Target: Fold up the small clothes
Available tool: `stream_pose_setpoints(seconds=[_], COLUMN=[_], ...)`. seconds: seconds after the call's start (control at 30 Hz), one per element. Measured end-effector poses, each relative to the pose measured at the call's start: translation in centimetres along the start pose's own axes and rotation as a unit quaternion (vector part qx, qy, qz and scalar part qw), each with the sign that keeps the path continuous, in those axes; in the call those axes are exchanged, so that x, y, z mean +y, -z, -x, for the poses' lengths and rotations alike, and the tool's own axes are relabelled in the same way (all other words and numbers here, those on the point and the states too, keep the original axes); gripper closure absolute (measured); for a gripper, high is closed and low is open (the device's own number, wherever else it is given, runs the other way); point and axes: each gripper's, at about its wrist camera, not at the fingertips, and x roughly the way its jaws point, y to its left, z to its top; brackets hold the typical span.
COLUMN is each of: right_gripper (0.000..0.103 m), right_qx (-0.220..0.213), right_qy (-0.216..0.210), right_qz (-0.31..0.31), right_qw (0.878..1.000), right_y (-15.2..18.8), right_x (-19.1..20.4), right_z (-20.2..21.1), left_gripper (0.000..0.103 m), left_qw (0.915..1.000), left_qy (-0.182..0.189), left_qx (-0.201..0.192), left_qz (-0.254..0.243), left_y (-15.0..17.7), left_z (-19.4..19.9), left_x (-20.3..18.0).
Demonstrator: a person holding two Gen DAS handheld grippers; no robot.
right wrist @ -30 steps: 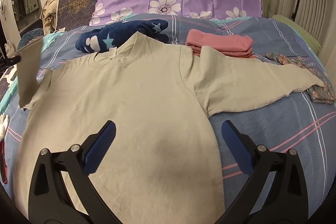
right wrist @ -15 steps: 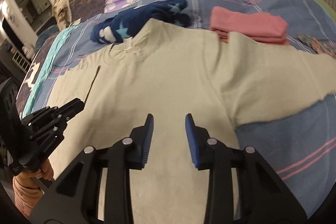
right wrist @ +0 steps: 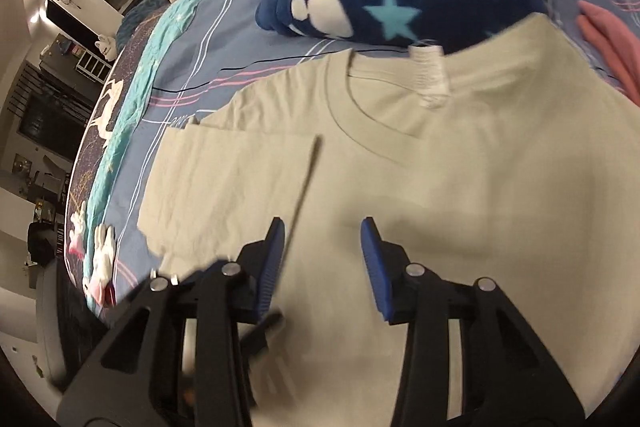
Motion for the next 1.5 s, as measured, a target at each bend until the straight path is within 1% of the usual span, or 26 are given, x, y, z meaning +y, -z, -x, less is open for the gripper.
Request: stream_pose_setpoints(seconds=[0.03, 0.07, 0.1, 0.13, 0.17, 0.2, 0.23, 0.27, 0.33, 0.37, 0.43, 0.47, 0.57, 0.67, 0.7, 0.73, 0.8, 0.87, 1.0, 1.1, 1.23, 1.33, 1.37, 1.43, 1.47, 1.5], right_gripper=[0.056, 0.047, 0.042, 0.039, 0.044, 0.055, 0.093, 0.100, 0.100, 0.100, 0.100, 0.100, 0.100, 0.100, 0.100, 0.100, 0.100, 0.100, 0.100, 0.100, 0.100, 0.100, 0.100, 0.100, 0.100, 0.100], right_qx=[0.009, 0.016, 0.021, 0.018, 0.011, 0.003, 0.003, 0.003, -0.023, -0.039, -0.074, -0.087, -0.127, -0.153, -0.159, -0.167, -0.170, -0.164, -0.142, -0.131, -0.131, -0.136, -0.137, -0.133, -0.130, -0.125], right_qy=[-0.005, -0.009, -0.011, -0.007, 0.003, 0.016, 0.021, 0.018, -0.004, -0.016, -0.029, -0.031, -0.010, 0.007, 0.014, 0.031, 0.056, 0.071, 0.079, 0.075, 0.063, 0.051, 0.052, 0.059, 0.062, 0.064], right_qz=[-0.008, -0.015, -0.020, -0.019, -0.012, 0.004, 0.012, 0.010, -0.006, -0.001, 0.024, 0.037, 0.067, 0.068, 0.066, 0.062, 0.053, 0.031, -0.009, -0.039, -0.060, -0.065, -0.062, -0.059, -0.060, -0.063], right_qw=[1.000, 1.000, 1.000, 1.000, 1.000, 1.000, 1.000, 1.000, 1.000, 0.999, 0.997, 0.995, 0.990, 0.986, 0.985, 0.984, 0.982, 0.983, 0.987, 0.988, 0.988, 0.987, 0.987, 0.988, 0.988, 0.988], right_y=[-0.7, -1.2, -1.6, -1.8, -1.9, -2.0, -2.2, -2.3, -2.4, -2.4, -2.4, -2.3, -1.7, -1.1, -0.9, -0.5, -0.1, 0.5, 1.8, 2.9, 3.6, 3.7, 3.7, 3.4, 3.3, 3.2], right_x=[0.3, 0.6, 0.8, 1.1, 1.6, 2.3, 2.7, 2.9, 3.0, 3.3, 4.0, 4.2, 3.8, 1.6, 0.5, -1.1, -3.2, -6.0, -10.6, -13.3, -14.5, -14.4, -14.3, -14.1, -14.1, -14.3], right_z=[-1.1, -2.2, -3.2, -3.6, -3.9, -4.0, -4.2, -4.1, -2.4, -1.0, 2.5, 4.3, 9.6, 13.4, 14.3, 15.2, 15.6, 15.2, 13.9, 12.7, 12.2, 12.5, 12.5, 12.2, 11.9, 11.4], left_gripper=[0.044, 0.047, 0.062, 0.071, 0.086, 0.092, 0.094, 0.095, 0.096, 0.096, 0.096, 0.096, 0.096, 0.096, 0.096, 0.096, 0.097, 0.097, 0.097, 0.097, 0.097, 0.097, 0.095, 0.057, 0.042, 0.042], left_qw=[1.0000, 0.9999, 0.9998, 0.9996, 0.9996, 0.9997, 0.9999, 0.9998, 0.9993, 0.9987, 0.9973, 0.9963, 0.9918, 0.9874, 0.9860, 0.9850, 0.9834, 0.9822, 0.9821, 0.9825, 0.9817, 0.9819, 0.9822, 0.9842, 0.9855, 0.9864], left_qy=[-0.002, -0.006, -0.015, -0.024, -0.024, -0.022, -0.016, -0.011, -0.003, 0.003, 0.009, 0.021, 0.056, 0.088, 0.101, 0.113, 0.133, 0.149, 0.167, 0.175, 0.181, 0.177, 0.173, 0.152, 0.135, 0.117], left_qx=[0.001, 0.003, 0.003, 0.004, 0.004, 0.003, 0.000, -0.003, -0.017, -0.031, -0.063, -0.076, -0.113, -0.132, -0.132, -0.129, -0.120, -0.108, -0.070, -0.041, -0.021, -0.021, -0.023, -0.019, -0.022, -0.029], left_qz=[-0.002, -0.007, -0.012, -0.015, -0.013, -0.006, 0.006, 0.016, 0.035, 0.041, 0.037, 0.034, 0.019, -0.007, -0.013, -0.019, -0.030, -0.039, -0.052, -0.051, -0.054, -0.064, -0.070, -0.090, -0.100, -0.112], left_y=[0.0, -0.1, -0.1, -0.3, -0.4, -0.6, -0.7, -0.7, -1.0, -1.3, -2.2, -2.8, -4.4, -5.7, -6.0, -6.3, -6.6, -6.8, -6.4, -5.7, -5.0, -4.7, -4.6, -4.2, -4.0, -3.8], left_z=[-0.2, -0.4, -0.5, -0.7, -0.7, -0.7, -0.5, -0.2, 0.9, 2.1, 4.4, 5.5, 8.4, 9.6, 9.6, 9.3, 8.4, 7.2, 4.0, 2.1, 0.8, 0.8, 0.7, 0.3, 0.0, -0.6], left_x=[0.0, -0.1, -0.1, 0.0, 0.2, 0.6, 1.1, 1.4, 1.7, 1.5, 0.5, -0.2, -2.8, -6.3, -7.5, -8.6, -10.9, -13.0, -16.4, -17.5, -17.8, -17.8, -17.9, -18.5, -18.9, -19.2])
